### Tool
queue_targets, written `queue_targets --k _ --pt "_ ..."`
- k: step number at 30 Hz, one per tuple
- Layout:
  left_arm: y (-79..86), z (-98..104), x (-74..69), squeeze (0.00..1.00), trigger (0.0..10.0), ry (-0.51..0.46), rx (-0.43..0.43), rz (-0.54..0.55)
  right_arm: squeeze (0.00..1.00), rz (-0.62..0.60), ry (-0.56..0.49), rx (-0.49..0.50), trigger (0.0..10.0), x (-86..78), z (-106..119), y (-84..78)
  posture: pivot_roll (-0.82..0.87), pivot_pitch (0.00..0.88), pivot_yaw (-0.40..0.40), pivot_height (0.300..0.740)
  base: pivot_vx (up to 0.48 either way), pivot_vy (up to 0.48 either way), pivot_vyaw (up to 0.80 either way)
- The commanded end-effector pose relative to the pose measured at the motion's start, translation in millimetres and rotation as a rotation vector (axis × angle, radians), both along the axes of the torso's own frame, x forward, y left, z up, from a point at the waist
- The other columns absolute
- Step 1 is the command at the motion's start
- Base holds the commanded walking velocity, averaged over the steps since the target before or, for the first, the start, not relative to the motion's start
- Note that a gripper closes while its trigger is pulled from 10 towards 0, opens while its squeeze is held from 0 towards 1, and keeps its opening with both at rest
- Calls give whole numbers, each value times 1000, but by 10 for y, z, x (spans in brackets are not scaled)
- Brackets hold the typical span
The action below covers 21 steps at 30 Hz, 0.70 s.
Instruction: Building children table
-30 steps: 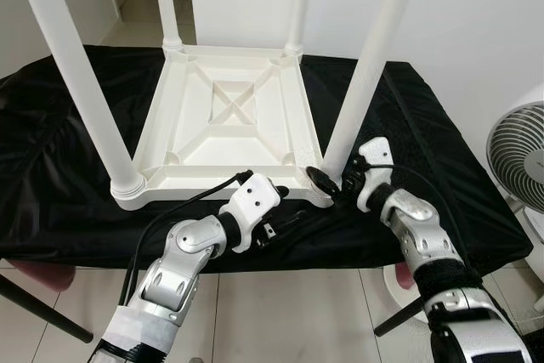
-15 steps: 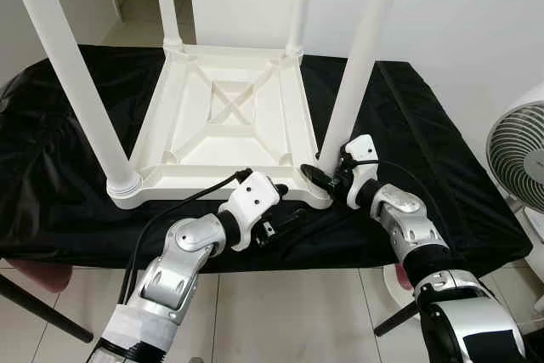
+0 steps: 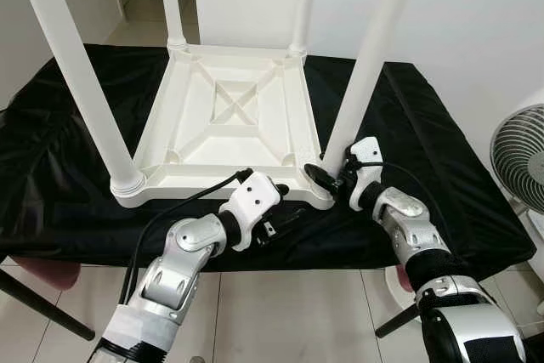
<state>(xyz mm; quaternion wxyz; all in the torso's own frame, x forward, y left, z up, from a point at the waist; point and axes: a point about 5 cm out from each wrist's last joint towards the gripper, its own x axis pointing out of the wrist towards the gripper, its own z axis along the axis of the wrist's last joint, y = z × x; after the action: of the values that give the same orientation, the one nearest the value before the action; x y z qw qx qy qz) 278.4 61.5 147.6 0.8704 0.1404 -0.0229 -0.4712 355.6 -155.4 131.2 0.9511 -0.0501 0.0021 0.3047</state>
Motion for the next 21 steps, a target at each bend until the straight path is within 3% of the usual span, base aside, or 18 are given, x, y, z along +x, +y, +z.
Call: queue_targets --k 1,5,8,9,10,14,16,19,21 --pt "3 -34 2 0 10000 15 -7 35 0 -98 48 -5 0 -23 -111 -90 119 0 -25 740 0 0 0" --pt "-5 -44 -12 0 10000 20 -10 33 0 -225 64 21 0 -45 -155 -56 111 0 -23 740 0 0 0" --pt "-12 -53 -26 0 10000 26 -10 28 0 -467 77 6 0 -101 -252 5 110 0 -23 740 0 0 0" --pt "-12 -53 -26 0 10000 26 -10 28 0 -467 77 6 0 -101 -252 5 110 0 -23 740 0 0 0" --pt "-12 -57 -31 0 10000 28 -9 27 0 -552 86 11 0 -127 -278 22 110 0 -25 740 0 0 0" --pt "-17 -64 -47 0 10000 30 -9 24 0 -718 115 94 0 -215 -329 135 115 0 -32 740 0 0 0" --pt "-19 -66 -52 0 10000 30 -9 23 0 -737 121 112 0 -242 -338 192 116 0 -33 740 0 0 0" --pt "-21 -71 -61 0 10000 32 -11 24 0 -704 126 156 0 -314 -318 445 118 0 -34 740 0 0 0" --pt "-25 -73 -65 0 10000 33 -12 23 0 -692 126 164 0 -322 -297 463 116 0 -36 740 0 0 0"
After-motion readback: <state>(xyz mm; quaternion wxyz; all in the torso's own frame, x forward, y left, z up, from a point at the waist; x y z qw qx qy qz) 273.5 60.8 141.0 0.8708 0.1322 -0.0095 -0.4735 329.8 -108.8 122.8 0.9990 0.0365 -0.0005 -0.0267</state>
